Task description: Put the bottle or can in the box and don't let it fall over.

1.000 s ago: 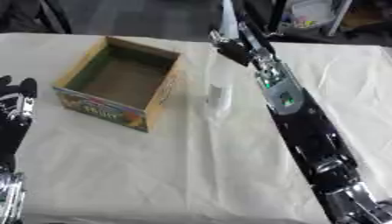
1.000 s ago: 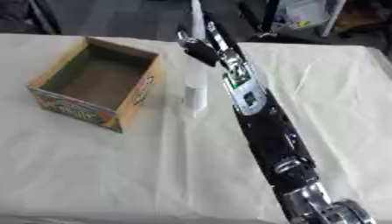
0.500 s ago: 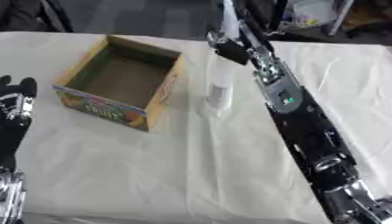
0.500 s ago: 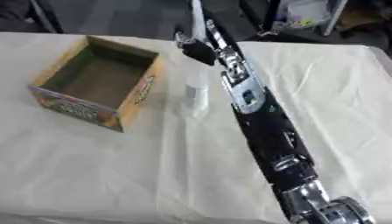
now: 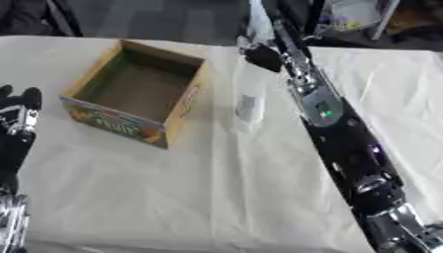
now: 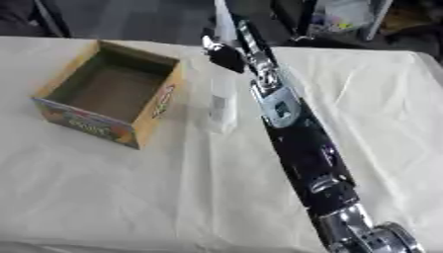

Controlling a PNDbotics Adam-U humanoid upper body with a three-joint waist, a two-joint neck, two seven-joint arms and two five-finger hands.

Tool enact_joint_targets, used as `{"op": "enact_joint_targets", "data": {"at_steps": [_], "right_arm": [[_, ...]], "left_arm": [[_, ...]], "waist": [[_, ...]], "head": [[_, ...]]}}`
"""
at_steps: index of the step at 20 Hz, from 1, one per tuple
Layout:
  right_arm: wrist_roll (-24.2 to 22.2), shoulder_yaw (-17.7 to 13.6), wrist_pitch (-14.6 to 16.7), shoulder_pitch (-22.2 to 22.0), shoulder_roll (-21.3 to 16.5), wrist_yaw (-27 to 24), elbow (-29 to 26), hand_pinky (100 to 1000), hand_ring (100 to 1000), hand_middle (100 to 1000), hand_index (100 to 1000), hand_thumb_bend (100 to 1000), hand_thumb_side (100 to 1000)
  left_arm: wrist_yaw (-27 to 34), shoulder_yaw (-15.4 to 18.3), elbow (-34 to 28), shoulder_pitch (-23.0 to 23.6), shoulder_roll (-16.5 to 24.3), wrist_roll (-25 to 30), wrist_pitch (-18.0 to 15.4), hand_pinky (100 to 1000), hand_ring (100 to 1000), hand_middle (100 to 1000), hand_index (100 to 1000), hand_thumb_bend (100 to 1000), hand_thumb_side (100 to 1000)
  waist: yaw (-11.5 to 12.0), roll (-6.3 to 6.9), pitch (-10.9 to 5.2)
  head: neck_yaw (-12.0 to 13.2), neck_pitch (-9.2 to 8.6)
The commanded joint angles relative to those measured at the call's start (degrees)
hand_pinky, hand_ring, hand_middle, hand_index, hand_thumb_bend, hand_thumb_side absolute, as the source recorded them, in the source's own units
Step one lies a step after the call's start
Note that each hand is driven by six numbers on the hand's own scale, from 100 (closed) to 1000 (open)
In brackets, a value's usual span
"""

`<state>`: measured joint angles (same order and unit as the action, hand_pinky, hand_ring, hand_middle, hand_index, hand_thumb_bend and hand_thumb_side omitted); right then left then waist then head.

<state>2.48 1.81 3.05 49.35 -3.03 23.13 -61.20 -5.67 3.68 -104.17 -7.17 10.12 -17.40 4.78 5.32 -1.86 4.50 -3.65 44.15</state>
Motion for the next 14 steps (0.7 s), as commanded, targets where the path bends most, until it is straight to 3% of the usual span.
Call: {"op": "enact_joint_targets", "data": {"at_steps": [1,6,14], "right_arm": [[1.9,-0.3,-0.8,1.2,-1.2,-1.4,-1.3,797,1000,601,634,100,377],[3.6,-0.2,-1.7,1.3,-1.3,-3.1,-1.5,776,973,504,521,100,381],[4.1,0.3,-2.1,2.0,-2.0,-5.4,-2.7,774,962,485,499,100,397]], "left_arm": [[0.1,-0.1,-0.8,-0.7,0.5,0.2,-0.1,675,630,641,803,605,583],[0.2,-0.1,-0.8,-0.7,0.5,0.1,0.0,676,630,640,803,604,584],[0.2,-0.1,-0.7,-0.7,0.5,0.1,-0.1,676,629,640,803,603,584]], "waist": [[0.0,0.35,-0.52],[0.0,0.35,-0.54],[-0.1,0.34,-0.64]], "head": [[-0.1,-0.04],[0.0,-0.04],[0.1,-0.04]]}}
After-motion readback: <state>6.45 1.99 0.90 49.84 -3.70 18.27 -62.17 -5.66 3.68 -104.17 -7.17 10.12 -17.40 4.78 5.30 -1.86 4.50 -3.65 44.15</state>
